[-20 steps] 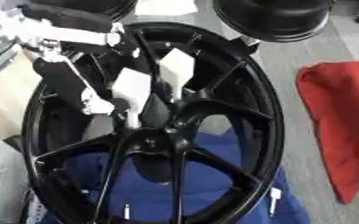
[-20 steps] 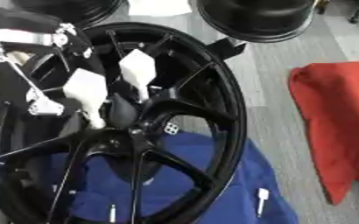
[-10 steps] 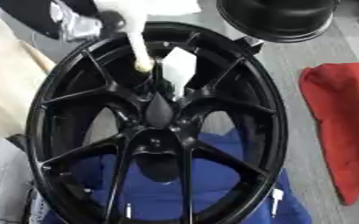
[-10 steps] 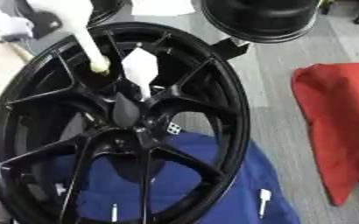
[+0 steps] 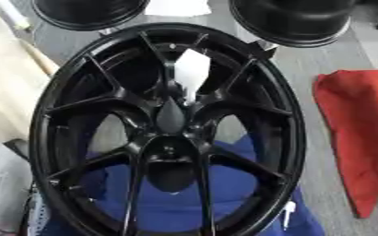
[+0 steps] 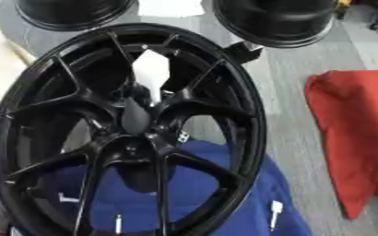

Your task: Pull the pin out of the wheel hub.

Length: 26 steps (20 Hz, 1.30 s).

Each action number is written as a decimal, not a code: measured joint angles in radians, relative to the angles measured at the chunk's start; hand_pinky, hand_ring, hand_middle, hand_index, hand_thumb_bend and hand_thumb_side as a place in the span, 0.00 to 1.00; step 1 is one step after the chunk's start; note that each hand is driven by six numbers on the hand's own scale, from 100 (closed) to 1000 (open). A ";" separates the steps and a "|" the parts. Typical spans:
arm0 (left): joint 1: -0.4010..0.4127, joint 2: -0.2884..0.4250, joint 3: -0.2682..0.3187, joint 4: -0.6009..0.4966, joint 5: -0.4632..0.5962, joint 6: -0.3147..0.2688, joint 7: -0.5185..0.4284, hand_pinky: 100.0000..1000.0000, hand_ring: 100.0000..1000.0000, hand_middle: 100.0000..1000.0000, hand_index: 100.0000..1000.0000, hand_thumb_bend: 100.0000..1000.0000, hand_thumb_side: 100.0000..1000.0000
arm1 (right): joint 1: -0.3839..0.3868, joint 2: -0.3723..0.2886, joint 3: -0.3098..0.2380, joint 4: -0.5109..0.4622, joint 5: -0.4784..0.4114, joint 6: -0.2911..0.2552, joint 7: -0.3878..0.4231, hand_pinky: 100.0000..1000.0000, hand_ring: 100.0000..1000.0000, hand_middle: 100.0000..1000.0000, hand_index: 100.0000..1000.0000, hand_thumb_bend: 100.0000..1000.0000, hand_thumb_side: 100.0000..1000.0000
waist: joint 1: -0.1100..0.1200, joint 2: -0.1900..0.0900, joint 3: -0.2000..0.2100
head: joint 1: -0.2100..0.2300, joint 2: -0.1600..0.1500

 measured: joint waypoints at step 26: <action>0.070 -0.033 0.042 -0.114 0.303 -0.138 0.139 0.76 0.69 0.56 0.70 0.00 0.49 | -0.009 0.001 0.000 0.000 0.003 0.009 0.006 0.48 0.61 0.55 0.61 0.19 0.29 | -0.032 0.000 0.009 | -0.001 -0.001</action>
